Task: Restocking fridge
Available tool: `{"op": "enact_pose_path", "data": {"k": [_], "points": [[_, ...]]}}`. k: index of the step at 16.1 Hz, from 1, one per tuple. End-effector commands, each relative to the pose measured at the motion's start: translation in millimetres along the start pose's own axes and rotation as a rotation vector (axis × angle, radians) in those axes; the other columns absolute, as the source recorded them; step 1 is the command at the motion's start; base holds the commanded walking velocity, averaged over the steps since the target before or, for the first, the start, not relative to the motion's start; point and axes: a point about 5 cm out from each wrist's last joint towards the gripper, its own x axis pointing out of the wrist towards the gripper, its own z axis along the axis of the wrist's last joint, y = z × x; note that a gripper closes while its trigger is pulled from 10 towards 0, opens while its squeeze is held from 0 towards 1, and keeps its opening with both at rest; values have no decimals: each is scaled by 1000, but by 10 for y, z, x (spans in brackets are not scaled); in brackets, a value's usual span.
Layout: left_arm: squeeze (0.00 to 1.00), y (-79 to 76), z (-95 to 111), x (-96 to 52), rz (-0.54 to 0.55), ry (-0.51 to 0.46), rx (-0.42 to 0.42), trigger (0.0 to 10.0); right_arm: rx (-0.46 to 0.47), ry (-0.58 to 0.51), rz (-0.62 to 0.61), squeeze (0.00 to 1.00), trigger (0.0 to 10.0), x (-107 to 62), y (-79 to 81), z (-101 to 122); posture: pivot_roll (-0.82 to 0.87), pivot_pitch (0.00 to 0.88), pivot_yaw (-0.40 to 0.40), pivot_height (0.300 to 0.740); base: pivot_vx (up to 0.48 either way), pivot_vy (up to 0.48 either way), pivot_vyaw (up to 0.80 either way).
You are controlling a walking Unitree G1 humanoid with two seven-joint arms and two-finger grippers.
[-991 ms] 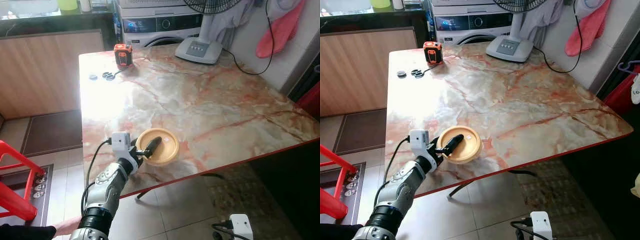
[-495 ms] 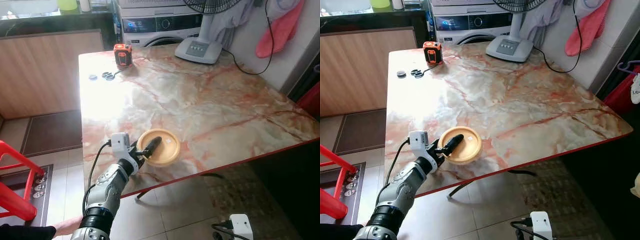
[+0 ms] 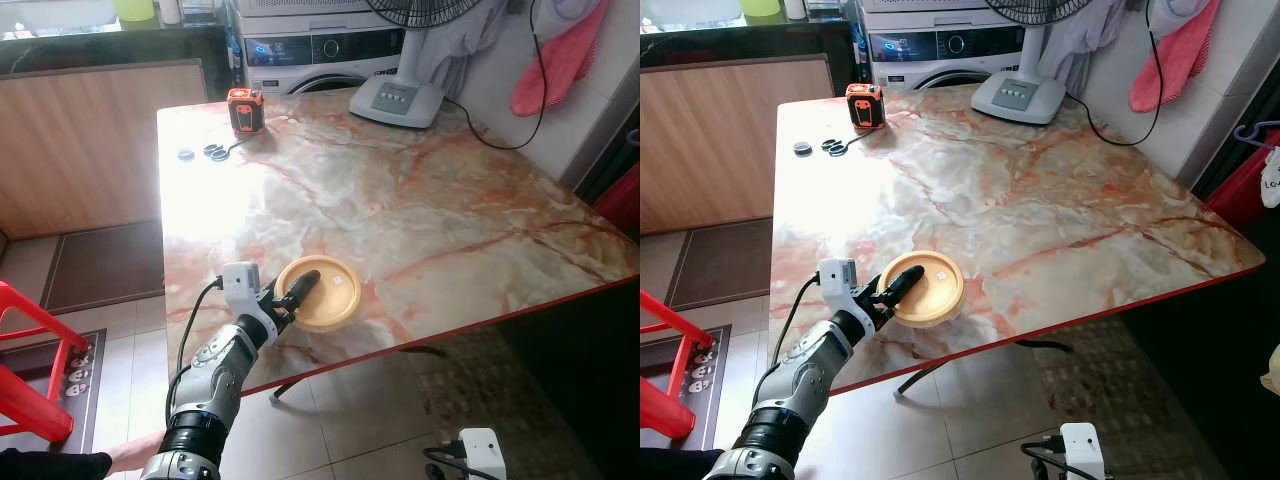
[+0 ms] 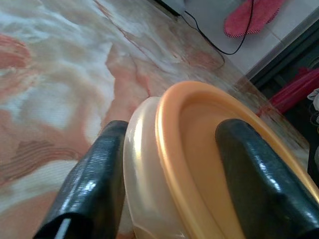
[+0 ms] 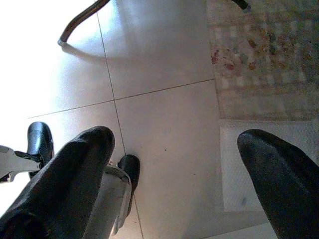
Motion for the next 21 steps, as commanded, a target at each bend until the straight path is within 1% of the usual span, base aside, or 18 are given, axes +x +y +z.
{"op": "enact_pose_path", "data": {"k": [1,6,8,9,10,12,13,16,17,18,21], "points": [[0,50,-78,-29,26,37,-3,0,-8,4,-4,0,10000,-5,-22,-3,-107,35,-66,740,0,0,0],[0,64,-76,-34,38,33,-6,0,-8,4,-4,0,10000,-4,-20,-2,-107,35,-66,740,0,0,0],[0,73,-63,-33,46,18,-24,0,-9,4,-4,0,10000,-4,-22,-2,-107,33,-67,740,0,0,0],[0,85,-28,-37,53,-12,-69,0,-11,5,-5,0,10000,-5,-25,-3,-107,33,-67,740,0,0,0],[0,94,-6,-41,57,-31,-98,0,-12,5,-5,0,10000,-5,-26,-4,-106,33,-69,740,0,0,0],[0,113,27,-50,67,-60,-137,0,-13,6,-5,0,10000,-6,-28,-4,-106,33,-69,740,0,0,0],[0,142,85,-66,78,-108,-202,0,-15,7,-5,0,10000,-7,-30,-6,-105,34,-71,740,0,0,0],[0,146,152,-93,69,-171,-283,0,-19,10,-6,0,10000,-9,-34,-11,-105,32,-72,740,0,0,0],[0,127,165,-104,50,-181,-303,2745,-19,10,-6,0,10000,-9,-34,-14,-106,29,-71,740,0,0,0],[0,89,182,-124,16,-193,-328,10000,-19,10,-7,0,10000,-11,-36,-18,-104,27,-72,740,0,0,0],[0,43,227,-175,-13,-221,-373,10000,-24,10,-6,0,10000,-14,-39,-24,-96,19,-74,740,0,0,0]]}}
